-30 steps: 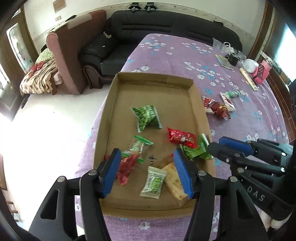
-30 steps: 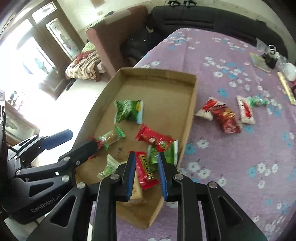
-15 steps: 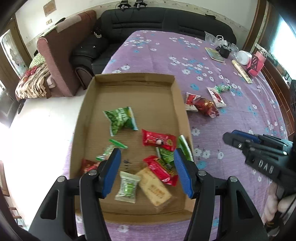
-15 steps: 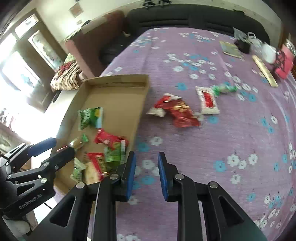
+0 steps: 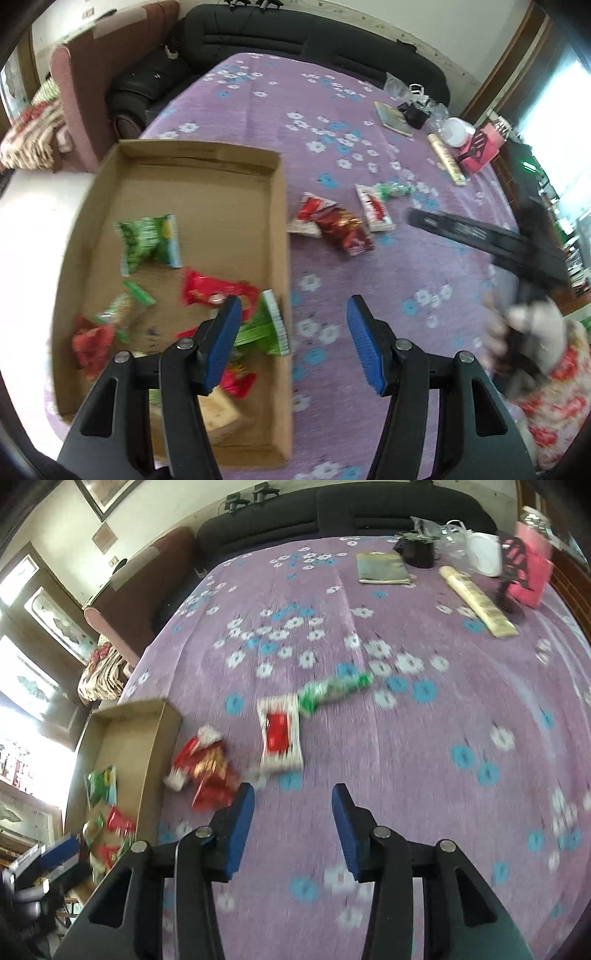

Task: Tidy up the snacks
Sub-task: 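Grasp a white-and-red packet with the right tool while the left tool grasps a red foil candy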

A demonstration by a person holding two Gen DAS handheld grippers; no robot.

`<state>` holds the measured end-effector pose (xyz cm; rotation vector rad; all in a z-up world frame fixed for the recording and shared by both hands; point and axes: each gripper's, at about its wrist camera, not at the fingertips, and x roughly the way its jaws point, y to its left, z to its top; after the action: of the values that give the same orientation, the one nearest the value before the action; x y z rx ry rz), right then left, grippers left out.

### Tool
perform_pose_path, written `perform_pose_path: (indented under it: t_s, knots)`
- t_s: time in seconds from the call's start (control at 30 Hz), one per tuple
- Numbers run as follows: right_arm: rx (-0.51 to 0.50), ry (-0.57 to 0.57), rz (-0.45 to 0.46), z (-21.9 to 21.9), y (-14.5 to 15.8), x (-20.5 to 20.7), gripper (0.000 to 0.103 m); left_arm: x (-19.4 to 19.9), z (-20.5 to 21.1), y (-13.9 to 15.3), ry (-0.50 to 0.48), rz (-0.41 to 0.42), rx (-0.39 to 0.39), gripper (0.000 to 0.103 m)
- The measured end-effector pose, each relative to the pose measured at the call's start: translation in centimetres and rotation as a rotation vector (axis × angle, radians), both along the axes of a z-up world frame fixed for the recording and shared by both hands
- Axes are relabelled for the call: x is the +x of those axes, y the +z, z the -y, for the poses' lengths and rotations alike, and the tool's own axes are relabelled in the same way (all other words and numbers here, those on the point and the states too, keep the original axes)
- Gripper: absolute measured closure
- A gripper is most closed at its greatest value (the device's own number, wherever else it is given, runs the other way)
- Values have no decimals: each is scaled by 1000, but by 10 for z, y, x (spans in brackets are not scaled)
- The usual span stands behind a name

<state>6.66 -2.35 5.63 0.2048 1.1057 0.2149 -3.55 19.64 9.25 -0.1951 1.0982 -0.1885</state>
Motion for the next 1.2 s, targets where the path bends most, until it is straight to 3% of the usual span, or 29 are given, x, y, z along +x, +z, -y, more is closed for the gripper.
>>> perform_pose_path:
  t_s: [0.17, 0.3, 0.37, 0.57, 0.83, 0.9, 1.07, 1.2]
  knots:
    - [-21, 72, -40, -21, -26, 47, 60, 15, 15, -6, 6, -29, -38, 43]
    - [-91, 140, -41, -40, -35, 56, 60, 28, 24, -6, 15, -24, -45, 43]
    - [-131, 170, -34, -46, -34, 53, 74, 36, 32, -6, 8, -18, -46, 43]
    - [-87, 158, -57, -19, -31, 30, 78, 71, 61, -27, -15, -37, 4, 43]
    - [-32, 103, -76, 28, -33, 2, 77, 114, 99, -64, -75, -64, 165, 43]
    - [-12, 91, -82, 36, -34, -3, 77, 114, 103, -72, -98, -80, 159, 63]
    - [-11, 88, -74, 45, -33, -12, 77, 103, 103, -59, -142, -61, 97, 84]
    - [16, 70, -83, 51, -33, -21, 77, 91, 93, -46, -137, -52, 41, 87]
